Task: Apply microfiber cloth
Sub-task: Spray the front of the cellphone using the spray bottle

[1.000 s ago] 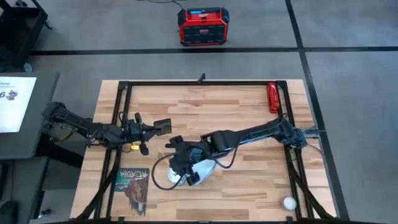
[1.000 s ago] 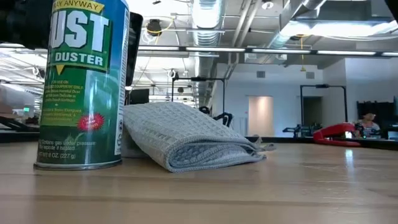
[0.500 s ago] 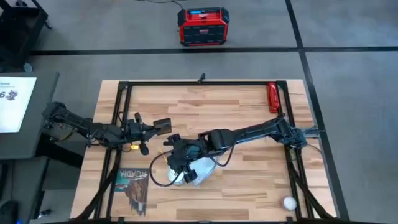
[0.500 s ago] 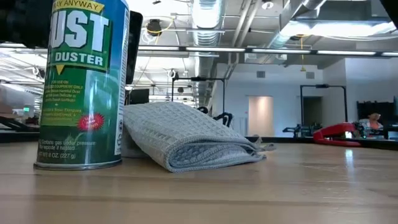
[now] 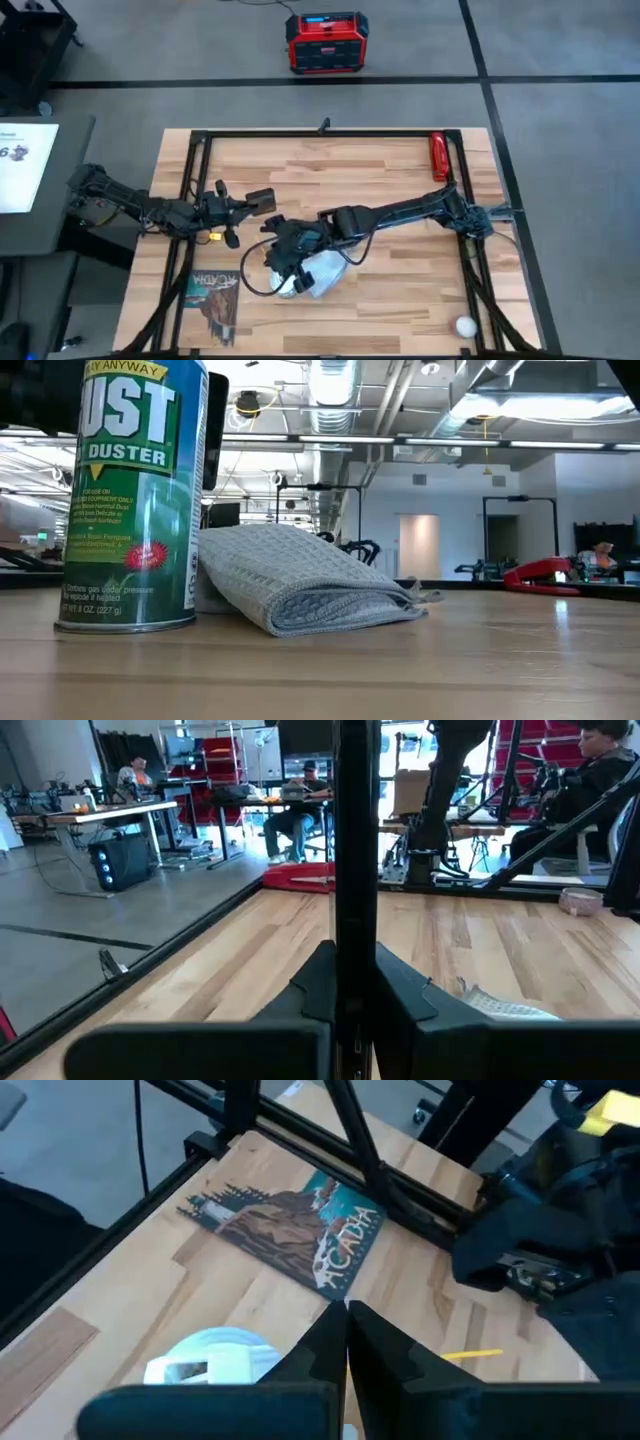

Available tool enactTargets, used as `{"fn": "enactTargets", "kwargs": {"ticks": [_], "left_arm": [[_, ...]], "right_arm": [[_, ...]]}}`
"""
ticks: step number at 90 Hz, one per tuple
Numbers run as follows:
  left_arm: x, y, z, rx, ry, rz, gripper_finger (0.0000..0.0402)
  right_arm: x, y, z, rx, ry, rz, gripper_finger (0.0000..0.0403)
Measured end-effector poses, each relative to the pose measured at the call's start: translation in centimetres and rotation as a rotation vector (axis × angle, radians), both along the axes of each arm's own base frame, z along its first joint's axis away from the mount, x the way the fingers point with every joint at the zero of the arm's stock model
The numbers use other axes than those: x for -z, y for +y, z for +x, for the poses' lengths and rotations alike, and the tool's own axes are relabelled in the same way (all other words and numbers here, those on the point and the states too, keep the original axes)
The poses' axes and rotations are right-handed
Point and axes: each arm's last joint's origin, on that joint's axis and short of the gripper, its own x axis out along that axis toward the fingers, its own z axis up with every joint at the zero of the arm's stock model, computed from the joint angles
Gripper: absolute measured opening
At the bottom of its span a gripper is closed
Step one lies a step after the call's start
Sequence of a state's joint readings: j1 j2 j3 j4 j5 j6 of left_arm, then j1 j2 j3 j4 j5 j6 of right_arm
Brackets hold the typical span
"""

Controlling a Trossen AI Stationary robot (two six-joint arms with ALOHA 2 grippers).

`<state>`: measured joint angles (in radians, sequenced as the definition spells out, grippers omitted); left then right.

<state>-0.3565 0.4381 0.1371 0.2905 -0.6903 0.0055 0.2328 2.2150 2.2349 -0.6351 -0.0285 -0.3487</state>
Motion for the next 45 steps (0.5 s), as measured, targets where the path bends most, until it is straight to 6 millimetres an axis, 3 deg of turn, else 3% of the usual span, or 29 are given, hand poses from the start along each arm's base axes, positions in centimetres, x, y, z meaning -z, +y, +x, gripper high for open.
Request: {"fn": "enactTargets", "kwargs": {"ticks": [21, 45], "left_arm": [[0.0, 0.0, 0.0, -0.004, -0.001, -0.001, 0.0009], [0.0, 0.0, 0.0, -0.007, 0.003, 0.0, 0.0009]], "right_arm": [[2.2, -0.1, 0.9, -0.004, 0.053, -0.001, 0.0], [2.6, -0.6, 0.8, 0.021, 0.099, -0.019, 0.0]]}}
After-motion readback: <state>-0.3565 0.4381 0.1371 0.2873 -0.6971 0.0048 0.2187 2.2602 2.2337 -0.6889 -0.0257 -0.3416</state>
